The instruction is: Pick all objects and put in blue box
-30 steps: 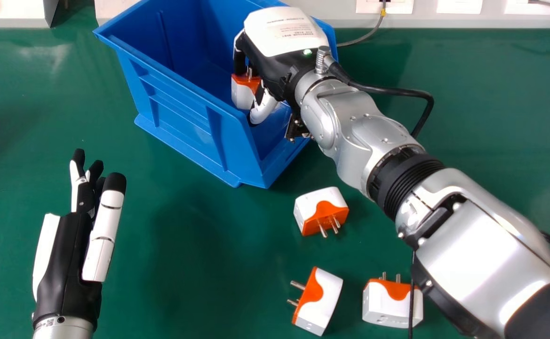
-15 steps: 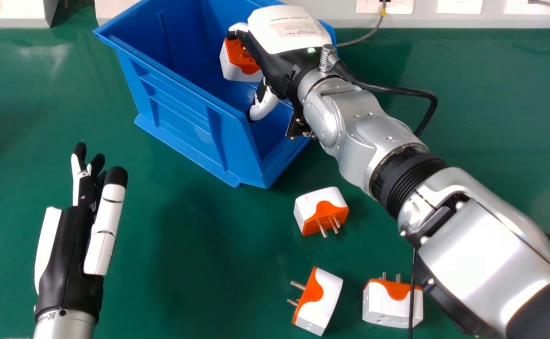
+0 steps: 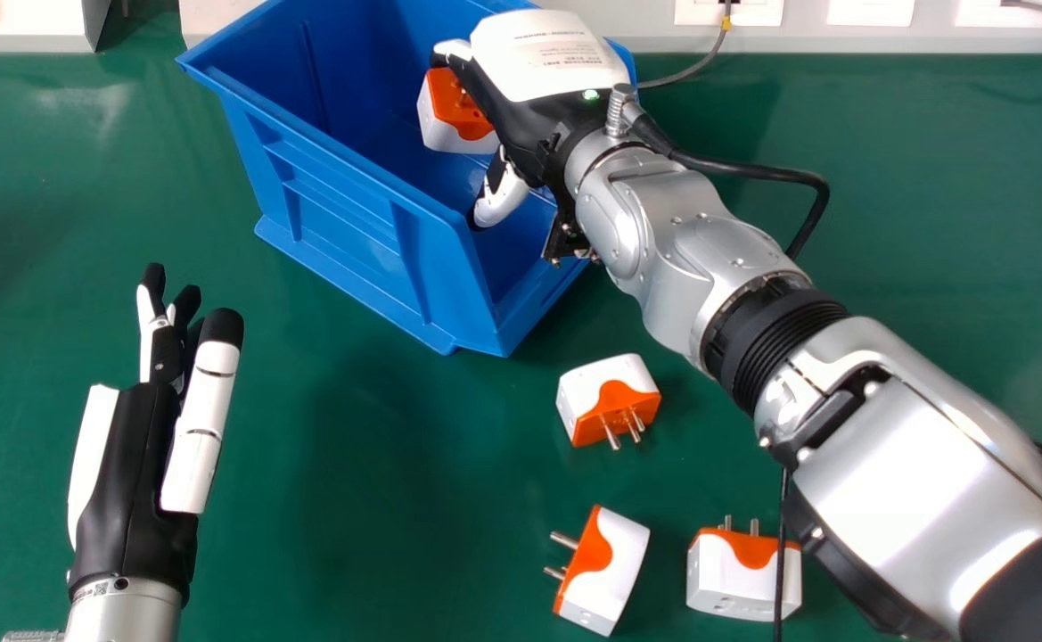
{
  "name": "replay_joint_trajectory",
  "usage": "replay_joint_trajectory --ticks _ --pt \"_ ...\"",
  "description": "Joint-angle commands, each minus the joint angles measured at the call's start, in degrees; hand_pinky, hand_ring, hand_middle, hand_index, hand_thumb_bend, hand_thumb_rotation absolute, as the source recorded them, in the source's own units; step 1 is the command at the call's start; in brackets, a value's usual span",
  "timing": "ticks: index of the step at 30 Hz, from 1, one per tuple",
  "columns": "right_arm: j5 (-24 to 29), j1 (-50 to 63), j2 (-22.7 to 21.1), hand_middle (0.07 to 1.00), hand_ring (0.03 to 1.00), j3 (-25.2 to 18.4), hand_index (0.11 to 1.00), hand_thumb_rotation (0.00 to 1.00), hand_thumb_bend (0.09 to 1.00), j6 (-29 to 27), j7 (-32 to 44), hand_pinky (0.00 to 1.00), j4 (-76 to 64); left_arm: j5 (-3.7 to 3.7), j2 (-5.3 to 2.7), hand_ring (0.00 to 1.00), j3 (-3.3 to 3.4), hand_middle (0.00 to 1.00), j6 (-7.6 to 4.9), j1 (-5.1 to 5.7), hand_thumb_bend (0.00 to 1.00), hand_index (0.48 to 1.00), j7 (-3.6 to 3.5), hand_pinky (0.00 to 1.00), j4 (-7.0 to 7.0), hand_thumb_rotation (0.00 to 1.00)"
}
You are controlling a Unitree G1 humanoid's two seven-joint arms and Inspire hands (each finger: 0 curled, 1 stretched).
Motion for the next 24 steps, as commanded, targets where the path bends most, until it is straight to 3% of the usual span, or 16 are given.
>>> replay_joint_trajectory --ticks 1,4,11,15,21,24 --pt "-0.1 -1.6 -0.9 0.907 0.817 -0.2 0.866 0.0 0.428 -0.3 -0.5 0.44 -1.5 -0.1 0.68 0.97 0.18 1.0 -0.16 -0.32 0.58 1.0 -0.13 0.94 -0.64 1.0" --pt "-0.6 -1.6 -1.0 0.903 0.821 0.5 0.858 0.0 0.431 -0.5 1.0 0.45 -1.4 -0.11 0.75 0.97 0.19 1.0 -0.01 -0.61 0.58 1.0 -0.17 0.94 -0.3 1.0" --pt "-0.8 -2.1 -1.2 0.923 0.889 1.4 0.84 0.04 0.602 -1.1 4.0 0.69 -1.6 -0.26 0.77 0.97 0.1 0.99 1.59 -0.05 0.58 1.0 -0.45 0.94 -2.27 1.0" --pt "-1.9 -2.5 -1.6 0.936 0.915 2.7 0.846 0.05 0.642 -1.1 5.1 0.74 -1.8 0.0 0.58 0.97 -0.02 0.99 1.98 0.34 0.58 1.0 -0.31 0.93 -3.0 1.0" --pt "-2.0 -2.5 -1.8 0.961 0.943 2.6 0.877 0.12 0.722 -0.4 7.1 0.79 -1.8 -0.59 0.51 0.97 0.13 0.99 2.65 0.47 0.58 1.0 -0.51 0.93 -3.39 1.0" --pt "-2.0 -2.6 -1.8 0.981 0.96 2.6 0.882 0.15 0.748 0.0 7.4 0.83 -1.8 -0.52 0.59 0.97 0.14 0.99 2.66 0.43 0.57 1.0 -0.48 0.93 -3.37 1.0"
